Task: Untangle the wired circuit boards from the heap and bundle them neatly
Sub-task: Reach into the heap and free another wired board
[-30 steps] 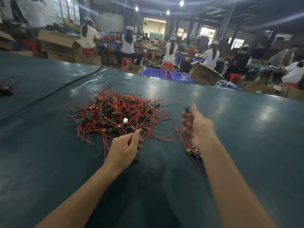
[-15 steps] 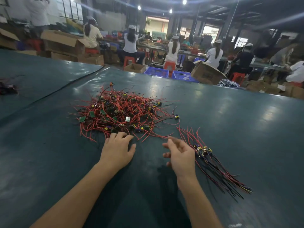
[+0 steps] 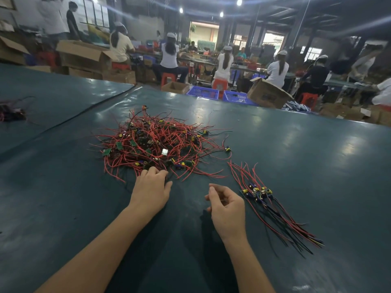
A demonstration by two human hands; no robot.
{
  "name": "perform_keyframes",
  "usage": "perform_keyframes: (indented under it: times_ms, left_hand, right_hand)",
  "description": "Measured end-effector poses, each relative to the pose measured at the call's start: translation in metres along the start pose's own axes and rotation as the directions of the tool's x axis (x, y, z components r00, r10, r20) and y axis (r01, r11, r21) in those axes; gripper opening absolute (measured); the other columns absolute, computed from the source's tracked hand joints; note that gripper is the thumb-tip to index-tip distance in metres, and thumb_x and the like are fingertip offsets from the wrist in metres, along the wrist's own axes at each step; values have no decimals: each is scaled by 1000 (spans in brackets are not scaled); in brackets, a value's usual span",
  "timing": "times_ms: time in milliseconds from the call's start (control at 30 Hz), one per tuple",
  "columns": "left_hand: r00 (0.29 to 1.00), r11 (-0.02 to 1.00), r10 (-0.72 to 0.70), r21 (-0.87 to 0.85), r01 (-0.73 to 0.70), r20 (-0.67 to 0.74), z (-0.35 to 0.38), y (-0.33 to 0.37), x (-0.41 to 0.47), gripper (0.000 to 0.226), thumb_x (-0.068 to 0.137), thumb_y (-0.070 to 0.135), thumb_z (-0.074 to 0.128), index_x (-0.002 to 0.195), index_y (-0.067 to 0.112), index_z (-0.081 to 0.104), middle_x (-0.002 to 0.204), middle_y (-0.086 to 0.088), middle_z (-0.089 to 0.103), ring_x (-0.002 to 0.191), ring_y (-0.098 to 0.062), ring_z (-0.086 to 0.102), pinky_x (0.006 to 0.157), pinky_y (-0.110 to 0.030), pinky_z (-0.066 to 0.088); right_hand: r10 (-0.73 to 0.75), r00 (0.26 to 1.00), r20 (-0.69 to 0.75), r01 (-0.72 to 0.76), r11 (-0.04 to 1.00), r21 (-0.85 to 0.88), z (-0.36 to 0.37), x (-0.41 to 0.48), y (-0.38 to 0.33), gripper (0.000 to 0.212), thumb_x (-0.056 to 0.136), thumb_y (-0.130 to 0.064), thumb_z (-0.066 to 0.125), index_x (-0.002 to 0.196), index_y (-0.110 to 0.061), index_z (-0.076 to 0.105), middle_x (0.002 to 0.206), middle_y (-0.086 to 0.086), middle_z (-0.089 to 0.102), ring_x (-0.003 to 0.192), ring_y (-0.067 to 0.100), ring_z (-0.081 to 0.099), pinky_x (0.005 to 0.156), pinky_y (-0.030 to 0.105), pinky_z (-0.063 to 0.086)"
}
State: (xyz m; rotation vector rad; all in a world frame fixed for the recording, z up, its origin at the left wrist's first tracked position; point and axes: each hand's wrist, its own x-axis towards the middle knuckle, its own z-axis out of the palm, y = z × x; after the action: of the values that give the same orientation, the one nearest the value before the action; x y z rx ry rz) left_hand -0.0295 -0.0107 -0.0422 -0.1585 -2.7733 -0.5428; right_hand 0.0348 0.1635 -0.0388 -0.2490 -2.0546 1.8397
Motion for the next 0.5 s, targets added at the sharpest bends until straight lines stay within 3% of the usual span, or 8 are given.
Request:
perform_keyframes:
  times_ms: [133,300,400,500]
  left_hand:
    - [1000,1000,-16,-23,16,-14,-3,-1,3,23,98,29,52,111,15,65,104,-4,64,100,-23,56,89,-35,45]
    - [999,986,-17,-166,23,37,-6,1,-1,18,98,23,52,105,12,65,100,-5,64,96,-22,58,87,-38,48]
    - [997,941,75,-329,-75,-14,-8,17,-10,14,97,21,55,99,12,65,95,-2,62,90,-18,58,82,-34,49]
    - [978,875,190,-436,-209,-85,-8,43,-24,9,94,20,60,94,15,67,86,4,61,77,-7,57,71,-21,46]
  right_hand:
    - [-9,1000,20,9,1000,-20,0,-2,2,15,94,-15,62,87,-25,70,66,-13,70,55,2,60,54,19,52]
    - [-16,1000,26,16,1000,-24,0,-1,1,14,94,-16,62,87,-24,70,67,-15,70,52,3,59,54,18,51]
    - [-6,1000,27,7,1000,-19,-2,1,1,14,94,-15,62,88,-23,71,65,-10,70,55,3,61,55,18,51]
    - [-1,999,46,2,1000,-11,-3,2,1,13,94,-14,63,88,-23,71,70,-5,72,63,6,65,59,22,55]
